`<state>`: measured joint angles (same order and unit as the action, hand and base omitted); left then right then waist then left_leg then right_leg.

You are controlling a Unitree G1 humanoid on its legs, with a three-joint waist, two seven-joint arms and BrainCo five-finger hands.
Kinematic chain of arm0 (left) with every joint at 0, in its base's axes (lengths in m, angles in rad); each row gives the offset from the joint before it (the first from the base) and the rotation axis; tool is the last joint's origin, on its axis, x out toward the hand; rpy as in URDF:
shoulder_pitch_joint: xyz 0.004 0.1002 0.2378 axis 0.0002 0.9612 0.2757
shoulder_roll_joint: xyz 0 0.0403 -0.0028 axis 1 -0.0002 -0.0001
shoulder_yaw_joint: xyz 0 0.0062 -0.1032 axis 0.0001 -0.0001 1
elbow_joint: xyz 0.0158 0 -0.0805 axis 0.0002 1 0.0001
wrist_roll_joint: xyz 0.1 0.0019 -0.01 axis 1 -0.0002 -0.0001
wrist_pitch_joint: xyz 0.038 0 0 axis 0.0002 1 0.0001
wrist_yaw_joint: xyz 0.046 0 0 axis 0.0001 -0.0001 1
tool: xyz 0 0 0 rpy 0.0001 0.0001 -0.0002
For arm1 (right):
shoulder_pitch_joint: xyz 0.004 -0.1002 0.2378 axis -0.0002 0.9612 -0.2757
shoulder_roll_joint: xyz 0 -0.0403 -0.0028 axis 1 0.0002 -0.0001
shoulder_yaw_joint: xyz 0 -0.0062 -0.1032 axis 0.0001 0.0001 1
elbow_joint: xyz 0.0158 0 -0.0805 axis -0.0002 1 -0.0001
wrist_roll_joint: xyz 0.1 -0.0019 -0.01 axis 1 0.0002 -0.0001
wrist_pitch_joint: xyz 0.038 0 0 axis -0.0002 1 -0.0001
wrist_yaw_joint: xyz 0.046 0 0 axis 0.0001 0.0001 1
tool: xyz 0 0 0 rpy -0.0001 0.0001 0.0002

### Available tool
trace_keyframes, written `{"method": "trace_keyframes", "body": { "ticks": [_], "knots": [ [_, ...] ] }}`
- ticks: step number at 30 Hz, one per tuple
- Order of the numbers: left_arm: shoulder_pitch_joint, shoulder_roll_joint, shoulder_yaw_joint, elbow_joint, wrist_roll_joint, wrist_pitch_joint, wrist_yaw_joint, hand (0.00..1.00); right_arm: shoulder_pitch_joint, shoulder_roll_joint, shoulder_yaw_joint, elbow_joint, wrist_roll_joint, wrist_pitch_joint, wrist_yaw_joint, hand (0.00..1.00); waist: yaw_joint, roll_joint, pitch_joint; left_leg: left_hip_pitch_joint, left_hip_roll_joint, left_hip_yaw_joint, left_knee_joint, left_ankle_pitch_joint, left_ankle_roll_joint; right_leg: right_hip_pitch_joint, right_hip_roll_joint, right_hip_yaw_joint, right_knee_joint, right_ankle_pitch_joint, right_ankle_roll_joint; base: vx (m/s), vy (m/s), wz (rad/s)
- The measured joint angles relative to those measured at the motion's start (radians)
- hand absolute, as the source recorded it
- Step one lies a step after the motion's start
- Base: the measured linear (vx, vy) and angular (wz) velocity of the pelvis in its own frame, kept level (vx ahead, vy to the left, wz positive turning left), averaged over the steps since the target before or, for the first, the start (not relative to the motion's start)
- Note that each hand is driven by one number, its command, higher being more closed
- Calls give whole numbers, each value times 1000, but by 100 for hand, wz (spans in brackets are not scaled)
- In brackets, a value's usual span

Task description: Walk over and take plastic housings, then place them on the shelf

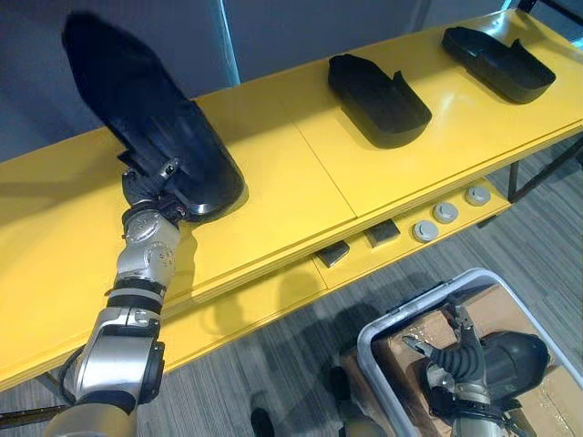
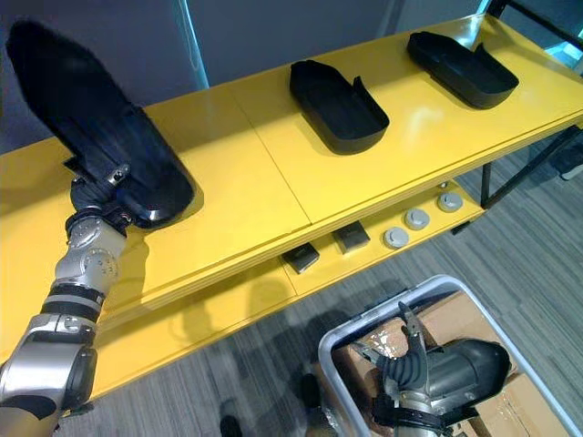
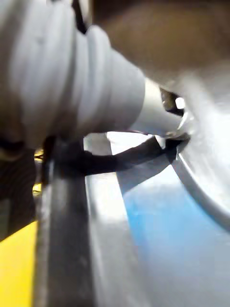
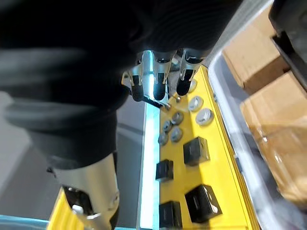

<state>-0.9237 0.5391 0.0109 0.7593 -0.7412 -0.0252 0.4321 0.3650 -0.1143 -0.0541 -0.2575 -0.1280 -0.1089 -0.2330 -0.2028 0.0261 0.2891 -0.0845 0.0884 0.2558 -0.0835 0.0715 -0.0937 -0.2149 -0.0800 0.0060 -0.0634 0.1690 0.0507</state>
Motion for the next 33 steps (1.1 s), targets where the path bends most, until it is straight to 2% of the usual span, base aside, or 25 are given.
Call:
{"method": "trace_keyframes", "body": {
  "ticks": [3, 11, 22, 33],
  "knots": [
    [-18, 27, -8, 14, 1, 17, -2, 0, 0, 0, 0, 0, 0, 0, 0, 0, 1, -5, 12, -1, 0, 1, 0, 0, 0, 0, 0, 0, 0, 0, 0, 2, 48, 0],
    [-53, 66, -44, 33, 103, 43, -8, 0, 0, 0, 28, 3, 0, 0, 0, 0, 3, -10, 27, -11, 0, 7, 2, 0, 0, -12, 0, 3, 0, 0, 0, 12, 49, -1],
    [-169, 125, -174, 100, 352, 87, -79, 0, 0, 4, 42, 4, 6, -6, 7, 0, 2, -18, 60, -11, 1, 9, 5, 0, 0, -12, 1, 5, 2, 0, 0, 0, 0, 0],
    [-203, 138, -195, 120, 354, 87, -88, 0, 0, 7, 58, 46, 6, -24, 19, 0, 2, -21, 70, -6, 2, 16, 7, 0, 0, -9, 3, 11, 2, 0, -1, 0, 0, -1]
  ]
}}
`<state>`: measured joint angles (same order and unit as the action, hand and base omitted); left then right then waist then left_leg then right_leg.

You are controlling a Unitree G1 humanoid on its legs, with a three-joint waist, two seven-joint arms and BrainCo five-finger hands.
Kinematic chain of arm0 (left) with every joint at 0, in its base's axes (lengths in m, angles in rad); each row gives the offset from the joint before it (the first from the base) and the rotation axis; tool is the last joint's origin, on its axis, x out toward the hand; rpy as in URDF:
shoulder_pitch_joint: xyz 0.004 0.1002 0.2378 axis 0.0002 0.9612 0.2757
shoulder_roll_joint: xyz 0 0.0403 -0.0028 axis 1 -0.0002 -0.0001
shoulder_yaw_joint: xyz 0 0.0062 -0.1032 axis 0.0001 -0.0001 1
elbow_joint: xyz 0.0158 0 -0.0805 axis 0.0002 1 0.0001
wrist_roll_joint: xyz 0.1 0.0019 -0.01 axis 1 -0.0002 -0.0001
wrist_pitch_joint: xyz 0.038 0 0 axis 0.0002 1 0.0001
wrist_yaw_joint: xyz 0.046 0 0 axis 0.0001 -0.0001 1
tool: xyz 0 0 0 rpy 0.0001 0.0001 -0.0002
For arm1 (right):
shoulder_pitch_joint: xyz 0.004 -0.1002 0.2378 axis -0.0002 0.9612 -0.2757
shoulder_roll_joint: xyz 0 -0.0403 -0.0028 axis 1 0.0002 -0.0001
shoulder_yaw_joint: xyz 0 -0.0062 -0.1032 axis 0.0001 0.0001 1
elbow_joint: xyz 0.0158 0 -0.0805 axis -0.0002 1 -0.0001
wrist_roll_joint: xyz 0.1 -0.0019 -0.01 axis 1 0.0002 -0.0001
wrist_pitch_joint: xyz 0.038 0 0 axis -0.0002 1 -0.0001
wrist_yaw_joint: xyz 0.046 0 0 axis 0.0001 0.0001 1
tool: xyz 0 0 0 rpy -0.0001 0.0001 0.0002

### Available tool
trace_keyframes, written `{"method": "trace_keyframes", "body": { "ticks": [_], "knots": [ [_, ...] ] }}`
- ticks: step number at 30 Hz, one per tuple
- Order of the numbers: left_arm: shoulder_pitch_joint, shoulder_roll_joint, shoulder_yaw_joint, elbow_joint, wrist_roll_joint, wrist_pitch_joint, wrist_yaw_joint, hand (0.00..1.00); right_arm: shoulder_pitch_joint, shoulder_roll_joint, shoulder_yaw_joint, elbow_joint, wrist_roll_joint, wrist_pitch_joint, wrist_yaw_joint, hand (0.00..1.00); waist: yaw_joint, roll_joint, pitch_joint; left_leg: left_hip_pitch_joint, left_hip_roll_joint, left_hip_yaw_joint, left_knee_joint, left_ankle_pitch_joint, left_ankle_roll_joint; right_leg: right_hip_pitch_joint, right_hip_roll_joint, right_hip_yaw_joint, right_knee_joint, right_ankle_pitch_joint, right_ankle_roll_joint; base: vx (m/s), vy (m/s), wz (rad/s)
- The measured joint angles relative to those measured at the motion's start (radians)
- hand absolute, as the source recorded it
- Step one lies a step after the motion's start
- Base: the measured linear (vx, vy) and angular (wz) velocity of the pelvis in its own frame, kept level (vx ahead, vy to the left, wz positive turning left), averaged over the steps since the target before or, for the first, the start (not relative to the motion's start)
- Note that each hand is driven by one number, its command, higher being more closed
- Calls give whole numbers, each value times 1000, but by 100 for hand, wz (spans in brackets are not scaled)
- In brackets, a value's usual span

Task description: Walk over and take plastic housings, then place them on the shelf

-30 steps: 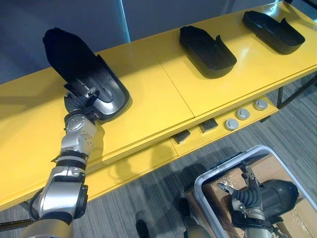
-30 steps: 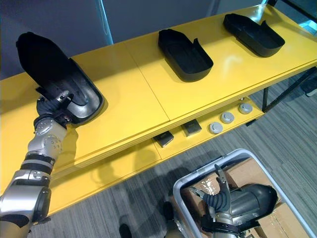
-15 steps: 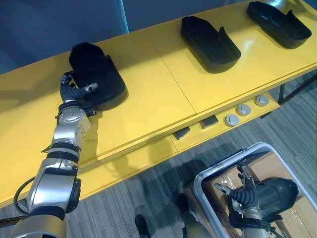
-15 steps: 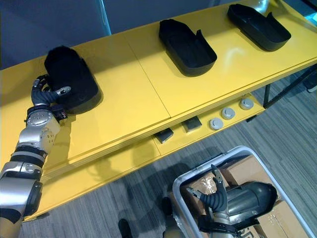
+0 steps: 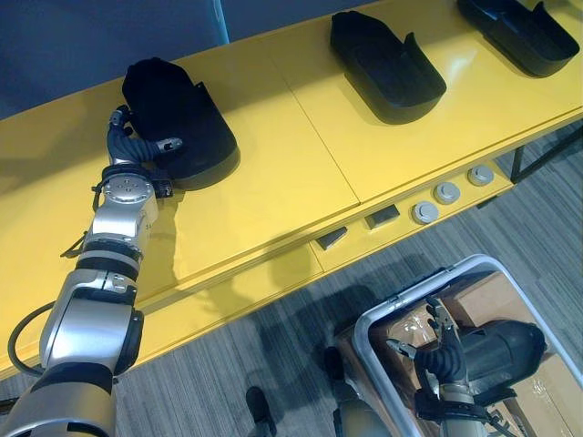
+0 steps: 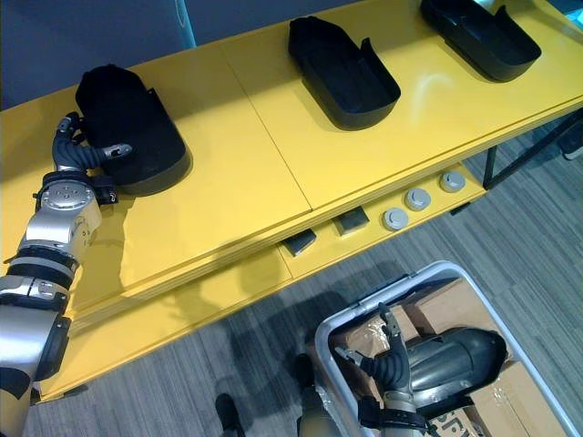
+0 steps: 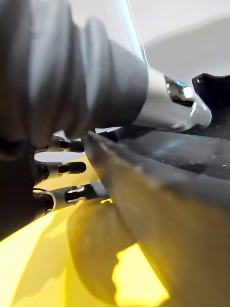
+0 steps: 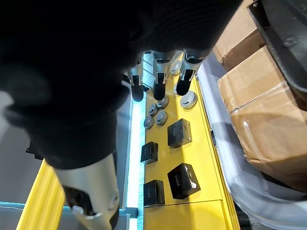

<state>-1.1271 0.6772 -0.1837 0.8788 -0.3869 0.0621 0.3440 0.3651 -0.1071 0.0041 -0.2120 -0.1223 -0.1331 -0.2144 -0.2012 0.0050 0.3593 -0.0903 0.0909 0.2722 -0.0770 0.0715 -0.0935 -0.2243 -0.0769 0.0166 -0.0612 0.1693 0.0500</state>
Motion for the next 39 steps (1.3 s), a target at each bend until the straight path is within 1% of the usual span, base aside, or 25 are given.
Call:
{"method": "trace_keyframes", "body": {
  "ticks": [3, 8, 11, 12, 14, 16, 17, 19, 20, 21, 23, 24, 26, 27, 28, 29, 30, 31, 32, 33, 35, 36, 37, 38, 39],
  "knots": [
    [1, 0, 6, -13, 0, 0, 7, 0, 0, 5, 0, 31, 0, 0, 1, 0, 1, 0, 0, 15, 0, 0, 0, -1, 0, 15, 0, 0, 0, 0, 0, 0, 0, 0],
    [35, 0, 122, -138, 81, 1, 64, 0, 0, 5, -1, 37, 0, 0, 4, 0, 10, 0, 0, 38, 2, -3, 0, -1, 0, 42, 2, -3, -2, -1, -1, -4, 34, 1],
    [140, -1, 249, -359, 203, -2, 132, 0, 0, 5, -8, 39, 0, -3, 4, 0, 24, 0, -3, 52, 6, -13, -1, -2, -1, 61, 5, -12, -4, -4, -3, 3, 30, 9],
    [214, -14, 315, -487, 243, -5, 163, 0, -2, 9, -19, 46, 0, -4, 7, 0, 26, 1, -3, 59, 4, -22, -1, -1, -1, 74, 6, -31, -7, -4, -3, 14, 25, 24],
    [364, -79, 398, -698, 317, -17, 215, 0, 1, 22, -54, 62, 0, -5, 9, 0, 34, 3, -27, 75, 4, -38, -9, -1, -1, 104, 7, -51, -21, -8, -5, 34, 30, 27],
    [542, -177, 445, -883, 387, -57, 252, 0, 3, 28, -95, 69, -1, -10, 7, 0, 49, 11, -77, 81, 5, -57, -9, -2, -2, 120, 7, -62, -21, -21, -4, 69, 31, 26],
    [682, -266, 456, -1002, 423, -103, 269, 0, -5, 28, -126, 69, -1, -22, 3, 0, 68, 18, -111, 88, 5, -67, -9, -2, -2, 134, 6, -81, -21, -27, -3, 49, 18, 32],
    [818, -361, 447, -1110, 455, -140, 280, 0, -25, 28, -148, 69, -2, -38, -1, 0, 80, 21, -138, 99, 5, -85, -9, -3, -3, 154, 4, -96, -21, -35, -2, 32, 24, 32],
    [954, -459, 425, -1200, 486, -195, 281, 0, -50, 29, -155, 68, -1, -59, -3, 0, 90, 21, -157, 116, 5, -94, -9, -5, -5, 176, 3, -108, -21, -41, -2, 9, 29, 21],
    [1028, -515, 399, -1245, 498, -218, 281, 0, -58, 31, -160, 67, 0, -72, -4, 0, 98, 23, -170, 124, 5, -96, -10, -7, -7, 185, 2, -108, -20, -44, -2, -14, 30, 10],
    [1148, -594, 344, -1306, 509, -251, 278, 0, -65, 36, -161, 66, 0, -86, -7, 0, 111, 28, -193, 147, 6, -85, -9, -17, -12, 195, 4, -100, -9, -54, 2, -16, 19, -15],
    [1226, -640, 307, -1329, 509, -275, 273, 0, -77, 41, -161, 66, 1, -86, -10, 0, 113, 32, -201, 151, 11, -80, 32, -50, -18, 194, 6, -78, 20, -70, 8, -56, 41, -50],
    [1280, -669, 283, -1330, 509, -283, 256, 0, -96, 38, -161, 66, 37, -88, -13, 0, 128, 36, -204, 103, 14, -143, 220, -158, -18, 167, 16, -20, 79, -90, 7, -110, 71, -88],
    [1290, -670, 284, -1330, 509, -285, 251, 0, -110, 25, -161, 59, 49, -88, -13, 0, 142, 48, -212, 59, 5, -295, 346, -241, -6, 127, 40, 42, 123, -110, 8, -145, 116, -154],
    [1289, -669, 285, -1330, 509, -286, 245, 0, -116, 11, -162, 42, 71, -88, -11, 0, 146, 62, -221, 42, -5, -428, 409, -301, -13, 86, 72, 108, 164, -112, 9, -144, 137, -169],
    [1287, -668, 282, -1330, 509, -287, 239, 0, -114, 3, -162, 27, 86, -88, -9, 0, 143, 65, -222, 42, -7, -472, 421, -328, -18, 63, 89, 140, 185, -112, 11, -166, 167, -171],
    [1276, -665, 264, -1317, 508, -291, 232, 0, -101, 1, -174, 3, 107, -88, 3, 0, 124, 60, -223, 42, -23, -467, 445, -370, -3, 24, 105, 202, 226, -113, 18, -204, 177, -152],
    [1251, -664, 232, -1285, 508, -293, 220, 0, -53, 15, -202, -50, 125, -88, 13, 0, 105, 40, -219, 39, -35, -407, 467, -384, 11, -3, 111, 258, 236, -100, 40, -226, 187, -152],
    [1243, -666, 214, -1275, 508, -293, 215, 0, -31, 20, -214, -86, 132, -88, 16, 0, 102, 29, -213, 39, -37, -367, 480, -391, 17, -10, 116, 292, 234, -88, 51, -219, 196, -176],
    [1238, -666, 174, -1274, 508, -294, 206, 0, 10, 24, -232, -166, 143, -88, 20, 0, 97, 16, -213, 21, -35, -271, 516, -399, 27, -26, 125, 373, 197, -65, 70, -260, 267, -221],
    [1230, -664, 143, -1272, 511, -295, 188, 0, 10, 20, -262, -231, 148, -90, 17, 0, 68, 14, -211, 2, -18, -128, 512, -391, 54, -37, 107, 400, 70, -92, 48, -260, 247, -229],
    [1207, -661, 151, -1271, 511, -295, 174, 0, -1, 29, -277, -234, 147, -98, 10, 0, 58, 15, -205, 4, 11, -22, 474, -371, 80, -83, 87, 248, 51, -103, -6, -166, 112, -192],
    [1203, -660, 163, -1271, 511, -297, 172, 0, -7, 31, -275, -232, 146, -98, 8, 0, 63, 9, -207, 8, 26, 42, 449, -358, 82, -119, 85, 134, 85, -91, -28, -163, 90, -270],
    [1202, -668, 200, -1270, 509, -297, 172, 0, -28, 32, -280, -231, 143, -100, 4, 0, 79, 12, -205, 24, 55, 160, 394, -327, 80, -164, 90, -62, 185, -83, -42, -103, 47, -282],
    [1196, -675, 233, -1258, 507, -297, 174, 0, -52, 37, -296, -218, 134, -106, -3, 0, 80, 17, -196, 54, 77, 252, 346, -297, 76, -159, 80, -155, 297, -89, -41, -84, 27, -260]
  ]
}}
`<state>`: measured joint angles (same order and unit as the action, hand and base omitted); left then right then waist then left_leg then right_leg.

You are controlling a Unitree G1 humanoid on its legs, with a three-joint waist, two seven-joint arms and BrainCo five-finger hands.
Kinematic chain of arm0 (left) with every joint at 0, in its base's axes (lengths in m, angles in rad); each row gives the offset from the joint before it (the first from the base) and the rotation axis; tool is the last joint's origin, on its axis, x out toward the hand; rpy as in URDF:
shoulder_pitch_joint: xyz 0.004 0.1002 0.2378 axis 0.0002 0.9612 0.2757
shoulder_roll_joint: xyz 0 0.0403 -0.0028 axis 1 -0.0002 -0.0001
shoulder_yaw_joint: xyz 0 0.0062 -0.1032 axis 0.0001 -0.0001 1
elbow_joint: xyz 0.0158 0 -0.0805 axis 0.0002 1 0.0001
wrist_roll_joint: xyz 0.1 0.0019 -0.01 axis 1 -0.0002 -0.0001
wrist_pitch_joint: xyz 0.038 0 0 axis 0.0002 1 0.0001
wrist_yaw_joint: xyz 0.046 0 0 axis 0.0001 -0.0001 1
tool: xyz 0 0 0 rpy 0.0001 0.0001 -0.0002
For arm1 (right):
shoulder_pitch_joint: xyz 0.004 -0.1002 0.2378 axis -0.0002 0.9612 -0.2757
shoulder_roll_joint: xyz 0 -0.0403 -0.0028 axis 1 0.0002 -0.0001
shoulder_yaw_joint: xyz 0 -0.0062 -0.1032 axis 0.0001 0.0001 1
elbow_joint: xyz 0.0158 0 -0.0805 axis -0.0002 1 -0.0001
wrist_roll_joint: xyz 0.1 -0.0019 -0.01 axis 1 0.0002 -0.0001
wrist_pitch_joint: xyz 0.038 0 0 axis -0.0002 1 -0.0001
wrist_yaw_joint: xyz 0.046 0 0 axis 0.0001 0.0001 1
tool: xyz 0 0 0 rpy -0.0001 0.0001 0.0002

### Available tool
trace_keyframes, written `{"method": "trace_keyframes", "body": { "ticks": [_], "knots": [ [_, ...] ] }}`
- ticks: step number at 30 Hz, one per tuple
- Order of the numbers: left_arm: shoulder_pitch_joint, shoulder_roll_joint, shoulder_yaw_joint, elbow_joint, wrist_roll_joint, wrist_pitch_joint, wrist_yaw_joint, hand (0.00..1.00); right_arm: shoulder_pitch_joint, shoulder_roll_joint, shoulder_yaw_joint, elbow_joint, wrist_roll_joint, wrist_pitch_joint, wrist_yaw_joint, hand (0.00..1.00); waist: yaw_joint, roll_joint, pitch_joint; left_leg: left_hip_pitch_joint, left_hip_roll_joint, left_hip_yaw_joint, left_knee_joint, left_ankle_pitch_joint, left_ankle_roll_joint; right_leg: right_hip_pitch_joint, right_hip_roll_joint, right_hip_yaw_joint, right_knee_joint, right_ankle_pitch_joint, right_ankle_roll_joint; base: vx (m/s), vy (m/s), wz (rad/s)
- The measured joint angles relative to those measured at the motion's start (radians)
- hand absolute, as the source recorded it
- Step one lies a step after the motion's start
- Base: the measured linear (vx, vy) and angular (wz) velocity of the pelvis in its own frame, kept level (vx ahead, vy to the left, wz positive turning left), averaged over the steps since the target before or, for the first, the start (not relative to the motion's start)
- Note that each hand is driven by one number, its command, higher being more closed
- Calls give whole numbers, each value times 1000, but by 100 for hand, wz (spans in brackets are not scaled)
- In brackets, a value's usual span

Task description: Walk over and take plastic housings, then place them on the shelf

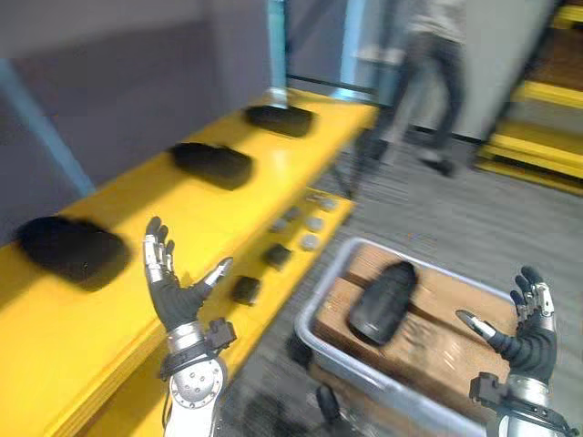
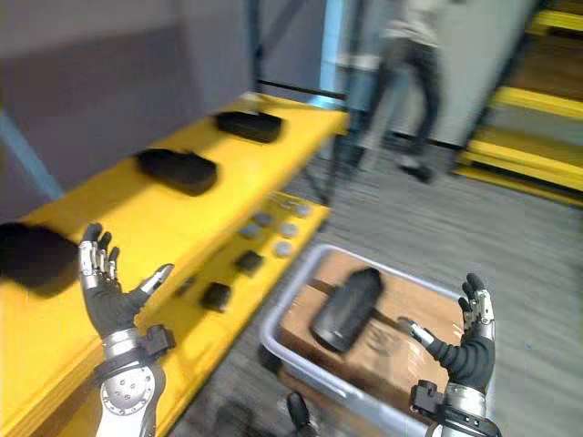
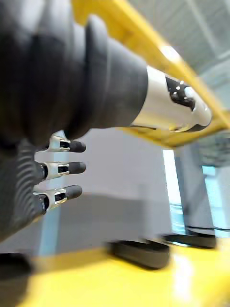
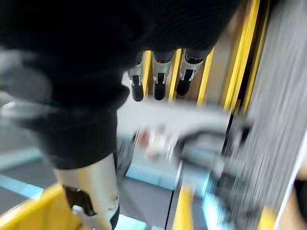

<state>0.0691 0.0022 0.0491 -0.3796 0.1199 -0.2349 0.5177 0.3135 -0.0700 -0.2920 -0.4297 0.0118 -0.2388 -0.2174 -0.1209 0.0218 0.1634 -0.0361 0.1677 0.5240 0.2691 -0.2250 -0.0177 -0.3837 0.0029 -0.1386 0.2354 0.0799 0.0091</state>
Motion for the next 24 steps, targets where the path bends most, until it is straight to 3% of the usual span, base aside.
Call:
{"method": "trace_keyframes", "body": {
  "ticks": [2, 3, 5, 6, 8, 9, 11, 13, 15, 17, 19, 20, 21, 24],
  "knots": [
    [-23, -1, -1, 42, -1, 0, -5, 0, -12, 16, -38, 50, -17, -10, -11, 0, -12, -1, 6, 13, 11, 69, -19, 11, -5, 57, -52, 2, 130, -63, 18, -63, -18, -158],
    [-45, -5, -13, 63, -9, 0, -10, 0, -12, 28, -59, 81, -25, -10, -14, 0, -15, -11, 15, 22, 11, 90, -20, 12, -10, 111, -79, 33, 135, -141, 22, -50, -57, -107],
    [-66, 0, -28, 74, -22, 0, -19, 0, -12, 40, -63, 103, -31, -10, -16, 0, -24, -17, 27, 21, 7, 116, -22, 17, -25, 147, -81, 60, 66, -169, 37, -61, -104, -67],
    [-73, -17, -33, 80, -22, 0, -30, 0, -25, 36, -53, 121, -32, -9, -16, 0, -25, 6, 39, 21, 10, 121, -34, 16, -28, 154, -56, 76, 7, -140, 24, -56, -135, -74],
    [-74, -31, -33, 80, -21, -1, -44, 0, -45, 35, -11, 168, -33, -7, -16, 0, -18, 25, 33, 20, 51, 129, -35, 15, -36, 200, 0, 102, -127, -79, 14, 14, -147, -72],
    [-75, -31, -22, 89, -21, -7, -46, 0, -44, 35, 45, 178, -33, -7, -12, 0, -5, 25, 34, 15, 99, 130, 5, 6, -49, 242, 34, 100, -210, -48, -4, 71, -177, -52],
    [-74, -33, 7, 121, -21, -8, -46, 0, -54, 34, 97, 188, -33, -7, -5, 0, 16, 28, 39, -11, 144, 98, 81, 4, -56, 250, 62, 102, -222, -36, -23, 74, -174, -35],
    [-74, -35, 53, 191, -22, -4, -41, 0, -123, 13, 153, 256, -32, -7, 10, 0, 32, 36, 72, -87, 182, -71, 238, 13, -42, 275, 80, 102, -221, -18, -53, 85, -180, -7],
    [-72, -35, 63, 249, -22, 5, -37, 0, -176, -10, 182, 322, -30, -6, 13, 0, 59, 36, 74, -139, 157, -234, 251, 1, -63, 281, 62, 90, -229, -18, -53, 86, -84, 23],
    [-78, -35, 63, 294, -22, 6, -34, 0, -208, -15, 181, 347, -29, -3, 11, 0, 66, 36, 79, -157, 142, -254, 166, 3, -61, 284, 31, 46, -231, -21, -48, 53, 15, 55],
    [-72, -38, 61, 358, -22, 10, -36, 0, -235, -25, 176, 381, -31, 0, -8, 0, 63, 54, 78, -150, 128, -250, 9, 94, -56, 286, 3, -13, -230, -37, -24, 36, 146, 79],
    [-65, -41, 61, 382, -21, 15, -39, 0, -241, -39, 175, 393, -35, 3, -21, 0, 64, 78, 80, -143, 125, -263, -56, 166, -82, 285, 4, -40, -229, -42, -11, 40, 217, 67],
    [-63, -34, 63, 398, -20, 16, -42, 0, -251, -41, 174, 411, -40, 6, -24, 0, 67, 74, 82, -138, 118, -269, -81, 186, -127, 283, -8, -48, -227, -43, -2, 42, 218, 50],
    [-37, -9, 61, 446, -19, 36, -54, 0, -303, -24, 174, 471, -65, 37, -51, 0, 90, 53, 95, -144, 21, -289, -169, 232, -81, 260, -89, -85, -222, -44, 41, 34, 244, 52]
  ]
}}
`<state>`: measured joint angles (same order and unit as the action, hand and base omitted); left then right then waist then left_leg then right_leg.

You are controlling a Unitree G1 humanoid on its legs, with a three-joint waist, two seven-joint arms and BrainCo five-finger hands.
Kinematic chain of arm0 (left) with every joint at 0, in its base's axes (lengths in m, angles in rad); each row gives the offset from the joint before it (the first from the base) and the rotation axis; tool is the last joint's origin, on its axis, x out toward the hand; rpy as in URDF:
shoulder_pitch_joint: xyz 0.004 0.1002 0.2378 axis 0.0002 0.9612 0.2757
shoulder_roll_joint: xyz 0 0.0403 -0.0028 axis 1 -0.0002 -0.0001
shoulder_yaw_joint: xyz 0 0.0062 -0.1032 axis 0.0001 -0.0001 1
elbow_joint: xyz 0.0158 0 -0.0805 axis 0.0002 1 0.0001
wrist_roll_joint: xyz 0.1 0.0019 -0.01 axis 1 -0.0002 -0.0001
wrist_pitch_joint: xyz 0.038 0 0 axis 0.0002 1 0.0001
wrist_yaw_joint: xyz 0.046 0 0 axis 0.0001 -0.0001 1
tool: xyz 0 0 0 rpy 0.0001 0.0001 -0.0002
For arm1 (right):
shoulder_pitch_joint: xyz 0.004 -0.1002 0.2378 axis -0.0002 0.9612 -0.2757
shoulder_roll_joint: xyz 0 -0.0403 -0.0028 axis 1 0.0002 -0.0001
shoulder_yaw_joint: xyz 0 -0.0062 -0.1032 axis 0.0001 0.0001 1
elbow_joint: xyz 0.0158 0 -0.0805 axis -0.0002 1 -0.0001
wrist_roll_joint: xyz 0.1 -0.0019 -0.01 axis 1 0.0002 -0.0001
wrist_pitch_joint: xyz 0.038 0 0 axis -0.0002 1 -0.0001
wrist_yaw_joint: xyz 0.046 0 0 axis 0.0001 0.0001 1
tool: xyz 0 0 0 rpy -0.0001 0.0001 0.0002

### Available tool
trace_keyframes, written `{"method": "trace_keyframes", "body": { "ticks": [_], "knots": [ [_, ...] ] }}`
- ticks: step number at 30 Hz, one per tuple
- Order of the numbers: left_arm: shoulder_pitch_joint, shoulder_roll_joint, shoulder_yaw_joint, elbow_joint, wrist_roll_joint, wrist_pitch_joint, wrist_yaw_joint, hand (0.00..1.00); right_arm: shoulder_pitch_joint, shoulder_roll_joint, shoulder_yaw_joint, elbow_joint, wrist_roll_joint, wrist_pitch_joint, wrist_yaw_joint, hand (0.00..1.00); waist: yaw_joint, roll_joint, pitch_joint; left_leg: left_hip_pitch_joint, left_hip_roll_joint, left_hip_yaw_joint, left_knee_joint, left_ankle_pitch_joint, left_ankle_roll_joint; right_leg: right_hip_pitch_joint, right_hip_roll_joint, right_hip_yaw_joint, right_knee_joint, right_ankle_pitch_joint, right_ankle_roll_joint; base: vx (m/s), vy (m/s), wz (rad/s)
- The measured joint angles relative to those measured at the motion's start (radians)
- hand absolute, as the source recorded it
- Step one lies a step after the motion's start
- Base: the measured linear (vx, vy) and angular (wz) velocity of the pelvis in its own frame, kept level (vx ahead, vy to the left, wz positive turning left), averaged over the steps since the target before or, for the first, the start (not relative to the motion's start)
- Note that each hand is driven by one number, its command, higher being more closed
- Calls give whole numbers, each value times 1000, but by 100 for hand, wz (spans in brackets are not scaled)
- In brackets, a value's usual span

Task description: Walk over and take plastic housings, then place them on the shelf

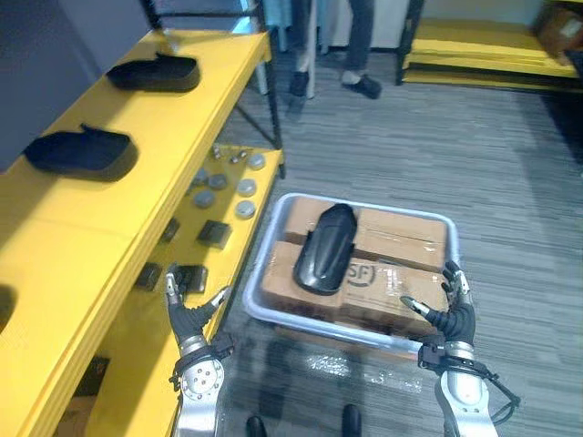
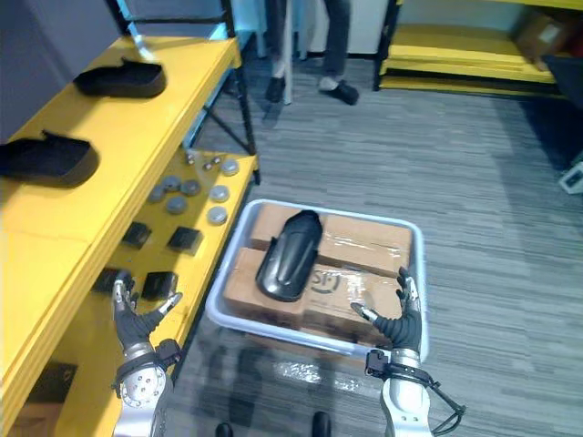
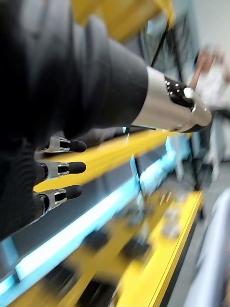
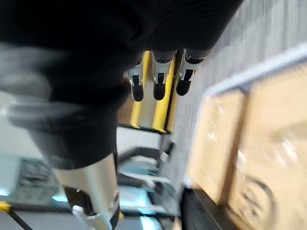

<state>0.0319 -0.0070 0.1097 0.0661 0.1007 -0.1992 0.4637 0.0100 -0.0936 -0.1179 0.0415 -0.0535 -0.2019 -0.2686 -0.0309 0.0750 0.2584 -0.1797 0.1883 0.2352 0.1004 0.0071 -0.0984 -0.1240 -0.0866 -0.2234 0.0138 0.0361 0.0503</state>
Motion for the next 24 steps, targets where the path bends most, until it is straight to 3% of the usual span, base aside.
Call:
{"method": "trace_keyframes", "body": {
  "ticks": [2, 4, 7, 10, 16, 24],
  "knots": [
    [21, 23, -3, 8, 2, 3, -17, 0, -110, 15, -3, 86, -23, 29, -34, 0, 10, -1, 7, -30, -43, -23, -8, 12, 17, -13, -41, -30, 1, 2, 19, 75, 215, 52],
    [13, 57, -31, 33, 1, 3, -29, 0, -216, 17, -19, 143, -44, 49, -67, 0, 45, -4, 33, -45, -63, -27, -5, 17, 24, -16, -60, -37, -5, 10, 30, 56, 144, 31],
    [0, 104, -90, 72, -4, 0, -67, 0, -428, 18, -65, 232, -127, 105, -153, 0, 80, -8, 83, -75, -77, -44, 11, 19, 27, -27, -73, -43, -5, 17, 39, 9, 85, 20],
    [-4, 119, -118, 137, -55, -4, -101, 0, -578, 0, -88, 271, -174, 152, -212, 0, 97, -12, 125, -88, -77, -44, 16, 19, 28, -40, -74, -39, -4, 22, 41, -6, 30, -1],
    [-46, 152, -169, 363, -133, -11, -161, 0, -817, -104, -127, 425, -211, 227, -287, 0, 117, -12, 165, -145, -76, -45, 29, 21, 31, -96, -74, -35, 3, 31, 38, -3, 4, -1],
    [-92, 156, -174, 506, -199, -15, -172, 0, -919, -157, -138, 505, -254, 289, -342, 0, 125, -9, 187, -185, -72, -46, 36, 26, 38, -136, -71, -34, 11, 38, 33, 0, 0, 0]
  ]
}}
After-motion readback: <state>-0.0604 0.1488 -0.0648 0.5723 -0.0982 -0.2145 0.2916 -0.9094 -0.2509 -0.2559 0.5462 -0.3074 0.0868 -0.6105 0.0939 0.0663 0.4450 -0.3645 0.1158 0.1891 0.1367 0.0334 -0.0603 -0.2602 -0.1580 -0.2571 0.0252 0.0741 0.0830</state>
